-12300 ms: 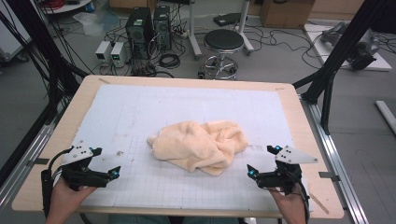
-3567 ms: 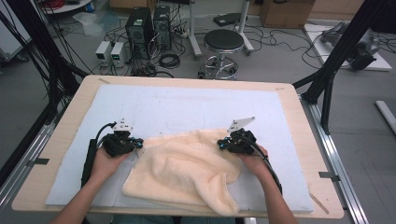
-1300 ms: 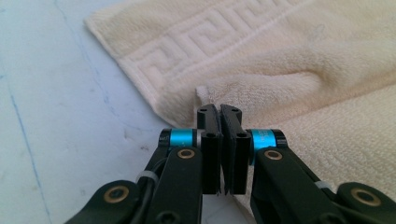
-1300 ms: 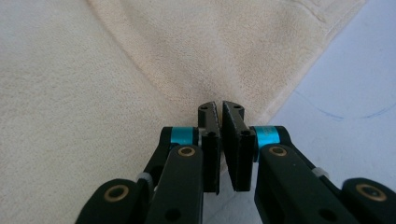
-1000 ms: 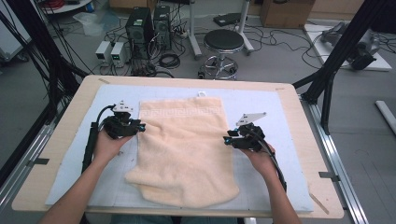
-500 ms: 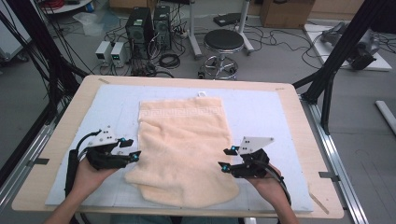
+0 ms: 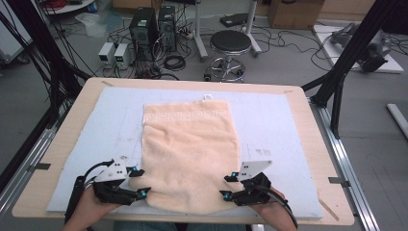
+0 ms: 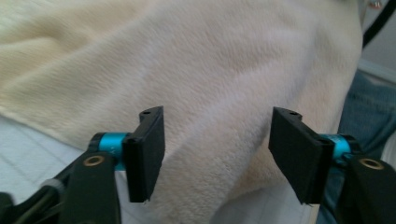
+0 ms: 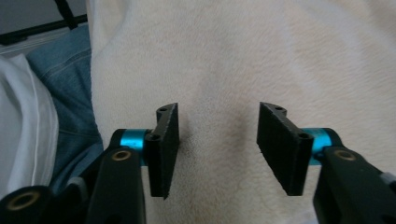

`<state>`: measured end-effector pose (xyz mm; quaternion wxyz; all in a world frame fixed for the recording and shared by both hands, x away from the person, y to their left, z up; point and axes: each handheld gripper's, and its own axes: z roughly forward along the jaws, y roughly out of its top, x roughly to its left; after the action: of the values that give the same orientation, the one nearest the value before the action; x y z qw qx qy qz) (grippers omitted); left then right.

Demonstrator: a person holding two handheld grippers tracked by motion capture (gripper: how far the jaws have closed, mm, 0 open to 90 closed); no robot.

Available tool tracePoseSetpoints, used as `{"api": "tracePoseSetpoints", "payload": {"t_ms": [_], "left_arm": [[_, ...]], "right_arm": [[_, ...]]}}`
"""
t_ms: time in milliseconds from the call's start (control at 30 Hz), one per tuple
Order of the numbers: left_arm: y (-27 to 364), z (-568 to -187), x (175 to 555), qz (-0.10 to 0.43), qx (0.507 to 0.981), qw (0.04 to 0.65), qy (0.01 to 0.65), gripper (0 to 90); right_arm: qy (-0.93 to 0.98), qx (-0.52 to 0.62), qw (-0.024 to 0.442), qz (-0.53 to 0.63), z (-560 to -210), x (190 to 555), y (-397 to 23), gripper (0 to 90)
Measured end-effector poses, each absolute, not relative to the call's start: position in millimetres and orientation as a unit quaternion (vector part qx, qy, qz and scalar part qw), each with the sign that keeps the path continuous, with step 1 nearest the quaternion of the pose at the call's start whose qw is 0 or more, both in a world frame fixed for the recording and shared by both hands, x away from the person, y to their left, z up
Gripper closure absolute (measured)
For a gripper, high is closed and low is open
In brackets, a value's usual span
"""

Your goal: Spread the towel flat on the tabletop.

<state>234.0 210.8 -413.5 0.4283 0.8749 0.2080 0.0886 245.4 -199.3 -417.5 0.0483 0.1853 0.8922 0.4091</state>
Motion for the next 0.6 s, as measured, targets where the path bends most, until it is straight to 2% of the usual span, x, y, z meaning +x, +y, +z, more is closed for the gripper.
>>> {"api": "tracePoseSetpoints", "payload": {"t_ms": [100,167,333,433,533,567,600], "left_arm": [[206,-420,234,0.078,0.895,0.400,0.181,73.2],[207,-416,236,0.085,0.892,0.404,0.181,81.0],[217,-387,256,0.113,0.860,0.444,0.224,82.5],[215,-363,291,0.137,0.843,0.456,0.251,82.6],[207,-347,340,0.177,0.818,0.455,0.304,82.3],[203,-345,355,0.201,0.809,0.447,0.325,79.8],[199,-345,369,0.219,0.800,0.431,0.355,70.6]], "right_arm": [[0.904,0.173,0.039,0.390,-425,246,-194,76.7],[0.908,0.158,0.045,0.385,-423,245,-192,83.7],[0.900,0.151,0.085,0.400,-388,254,-194,84.5],[0.887,0.165,0.126,0.413,-356,285,-197,84.5],[0.877,0.191,0.167,0.408,-331,330,-193,83.5],[0.874,0.205,0.188,0.400,-327,347,-191,77.6],[0.867,0.230,0.213,0.387,-326,364,-188,70.8]]}}
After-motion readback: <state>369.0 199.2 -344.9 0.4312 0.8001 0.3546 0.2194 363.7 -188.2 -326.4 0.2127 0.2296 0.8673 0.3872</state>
